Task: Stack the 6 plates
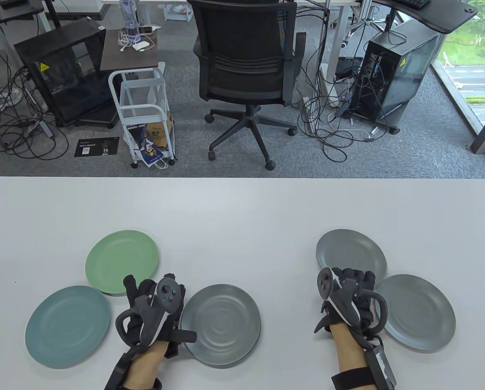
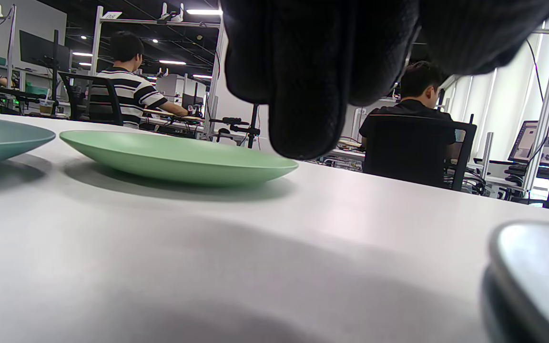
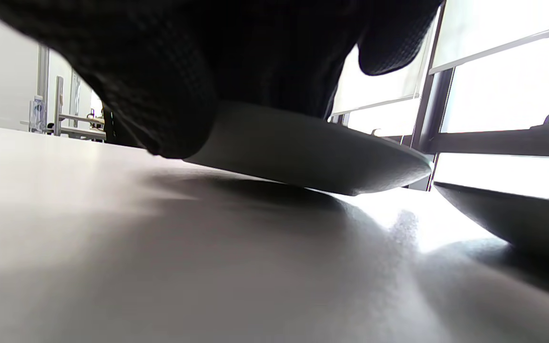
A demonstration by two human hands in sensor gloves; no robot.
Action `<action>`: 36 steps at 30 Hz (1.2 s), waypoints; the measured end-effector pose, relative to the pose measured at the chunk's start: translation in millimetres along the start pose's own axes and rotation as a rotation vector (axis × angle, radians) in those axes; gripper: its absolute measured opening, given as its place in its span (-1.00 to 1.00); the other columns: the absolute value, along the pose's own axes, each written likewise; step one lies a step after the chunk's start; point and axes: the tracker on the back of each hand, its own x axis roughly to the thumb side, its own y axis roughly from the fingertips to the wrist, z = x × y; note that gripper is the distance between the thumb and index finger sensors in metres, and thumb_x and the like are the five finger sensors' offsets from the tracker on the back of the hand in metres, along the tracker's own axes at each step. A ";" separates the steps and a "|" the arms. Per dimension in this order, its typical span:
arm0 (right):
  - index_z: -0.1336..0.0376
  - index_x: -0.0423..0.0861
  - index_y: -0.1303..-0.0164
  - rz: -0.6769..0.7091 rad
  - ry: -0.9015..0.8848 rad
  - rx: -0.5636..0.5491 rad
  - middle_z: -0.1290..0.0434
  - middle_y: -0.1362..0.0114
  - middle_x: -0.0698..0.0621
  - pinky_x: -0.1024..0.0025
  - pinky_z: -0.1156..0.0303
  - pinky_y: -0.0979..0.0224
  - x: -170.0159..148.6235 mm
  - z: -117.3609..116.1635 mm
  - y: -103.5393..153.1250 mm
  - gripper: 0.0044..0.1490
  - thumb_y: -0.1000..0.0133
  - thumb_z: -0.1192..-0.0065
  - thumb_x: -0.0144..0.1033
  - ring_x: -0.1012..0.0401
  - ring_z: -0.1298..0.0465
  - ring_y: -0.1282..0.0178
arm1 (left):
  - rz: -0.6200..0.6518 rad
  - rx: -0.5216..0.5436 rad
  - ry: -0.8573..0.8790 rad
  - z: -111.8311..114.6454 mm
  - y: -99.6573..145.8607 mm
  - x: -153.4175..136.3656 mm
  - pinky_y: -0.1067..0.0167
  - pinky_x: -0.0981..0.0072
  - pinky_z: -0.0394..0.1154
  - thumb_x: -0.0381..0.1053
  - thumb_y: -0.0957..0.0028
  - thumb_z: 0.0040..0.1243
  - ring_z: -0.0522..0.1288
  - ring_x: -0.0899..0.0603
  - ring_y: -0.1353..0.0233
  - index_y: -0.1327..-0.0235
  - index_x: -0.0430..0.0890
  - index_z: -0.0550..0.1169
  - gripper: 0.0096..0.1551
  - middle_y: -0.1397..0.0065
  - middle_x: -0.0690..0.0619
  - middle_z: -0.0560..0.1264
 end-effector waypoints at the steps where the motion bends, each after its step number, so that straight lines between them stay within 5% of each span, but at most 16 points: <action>1: -0.38 0.14 -0.14 -0.001 -0.002 -0.013 -0.55 -0.21 0.19 -0.04 -0.17 -0.64 0.1 1.2 0.5 -0.52 -0.03 -0.48 -0.07 0.17 -0.49 -0.40 | 0.000 0.000 0.002 -0.1 0.0 -0.1 -0.71 0.00 -0.08 0.35 0.26 0.21 0.54 0.06 -0.41 -0.11 0.21 0.61 -0.37 -0.07 0.24 0.75; 8: -0.41 0.14 -0.04 0.001 -0.039 -0.189 -0.58 -0.09 0.23 -0.01 -0.20 -0.62 1.5 16.0 8.5 -0.52 0.05 -0.57 -0.03 0.20 -0.53 -0.30 | -0.002 -0.006 0.018 0.1 -0.8 -1.2 -0.71 0.00 -0.07 0.35 0.26 0.21 0.55 0.06 -0.41 -0.11 0.21 0.61 -0.37 -0.07 0.23 0.75; 36: -0.40 0.15 0.00 0.341 -0.156 -0.385 -0.56 -0.06 0.24 0.00 -0.21 -0.62 66.8 45.3 50.9 -0.52 0.08 -0.58 -0.03 0.22 -0.53 -0.29 | -0.033 -0.077 0.115 2.2 -6.7 -10.6 -0.69 -0.01 -0.05 0.36 0.25 0.20 0.55 0.05 -0.40 -0.14 0.20 0.58 -0.35 -0.07 0.23 0.75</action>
